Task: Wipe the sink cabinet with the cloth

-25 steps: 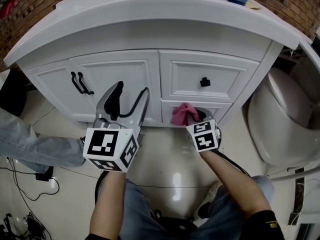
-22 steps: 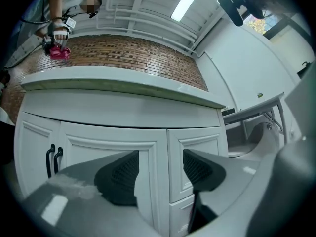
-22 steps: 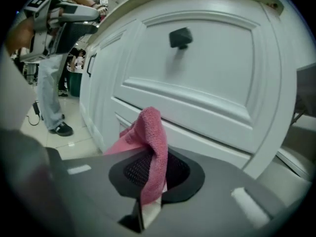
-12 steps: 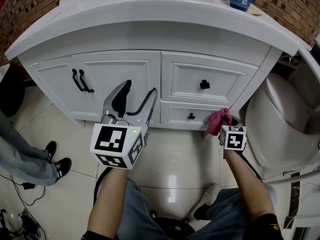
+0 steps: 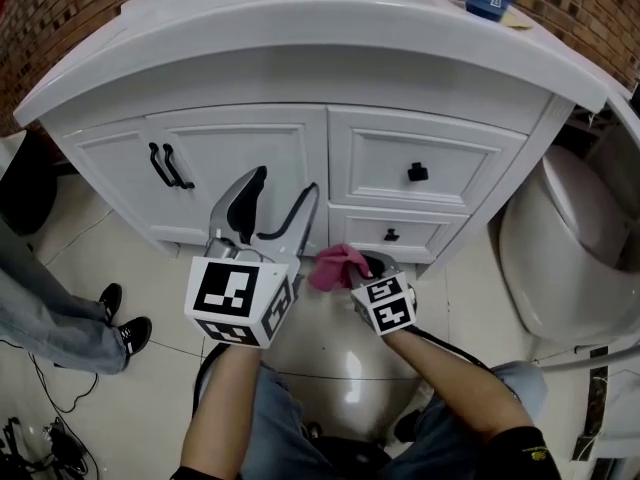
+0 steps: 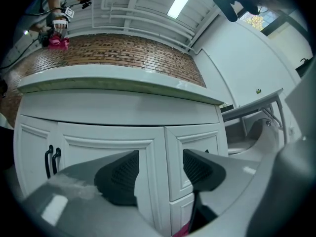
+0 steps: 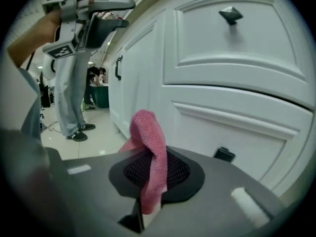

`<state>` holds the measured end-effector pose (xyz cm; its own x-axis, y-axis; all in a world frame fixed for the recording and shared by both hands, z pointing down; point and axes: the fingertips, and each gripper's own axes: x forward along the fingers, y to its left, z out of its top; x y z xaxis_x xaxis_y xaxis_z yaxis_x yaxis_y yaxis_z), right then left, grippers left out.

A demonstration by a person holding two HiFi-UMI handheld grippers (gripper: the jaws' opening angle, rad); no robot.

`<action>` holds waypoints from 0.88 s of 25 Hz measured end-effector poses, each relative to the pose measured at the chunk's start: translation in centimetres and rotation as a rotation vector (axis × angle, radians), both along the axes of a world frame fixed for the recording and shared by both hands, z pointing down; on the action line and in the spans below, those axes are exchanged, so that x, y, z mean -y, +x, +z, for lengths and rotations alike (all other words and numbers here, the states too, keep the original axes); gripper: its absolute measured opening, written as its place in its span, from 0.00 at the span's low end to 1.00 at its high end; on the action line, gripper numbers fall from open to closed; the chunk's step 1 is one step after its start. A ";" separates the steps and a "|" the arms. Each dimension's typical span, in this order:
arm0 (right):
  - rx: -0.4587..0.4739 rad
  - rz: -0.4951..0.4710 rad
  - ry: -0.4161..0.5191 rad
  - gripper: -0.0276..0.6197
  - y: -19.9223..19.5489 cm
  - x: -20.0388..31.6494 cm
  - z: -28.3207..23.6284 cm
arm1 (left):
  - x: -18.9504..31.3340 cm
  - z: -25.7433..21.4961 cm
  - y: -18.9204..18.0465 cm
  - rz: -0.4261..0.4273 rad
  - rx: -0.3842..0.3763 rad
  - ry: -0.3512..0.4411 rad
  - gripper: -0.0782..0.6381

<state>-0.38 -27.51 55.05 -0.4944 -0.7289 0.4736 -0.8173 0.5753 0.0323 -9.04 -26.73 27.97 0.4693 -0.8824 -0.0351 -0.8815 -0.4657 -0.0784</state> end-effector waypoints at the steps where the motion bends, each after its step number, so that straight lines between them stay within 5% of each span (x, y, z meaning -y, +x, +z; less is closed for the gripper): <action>1: 0.024 0.000 0.000 0.10 -1.4 0.5 -0.5 | 0.0 -0.1 -0.3 -0.007 -0.008 -0.001 0.50; 4: 0.063 0.037 -0.025 0.10 -3.3 2.5 -1.0 | -0.1 -0.2 -0.8 -0.021 -0.027 -0.003 0.50; 8: 0.052 0.121 -0.078 0.10 -1.3 3.7 -0.1 | -0.4 0.0 -0.8 -0.010 0.005 -0.003 0.50; 22: 0.024 0.425 -0.108 0.10 17.2 0.7 0.3 | 0.5 0.3 -0.1 0.006 -0.022 -0.014 0.50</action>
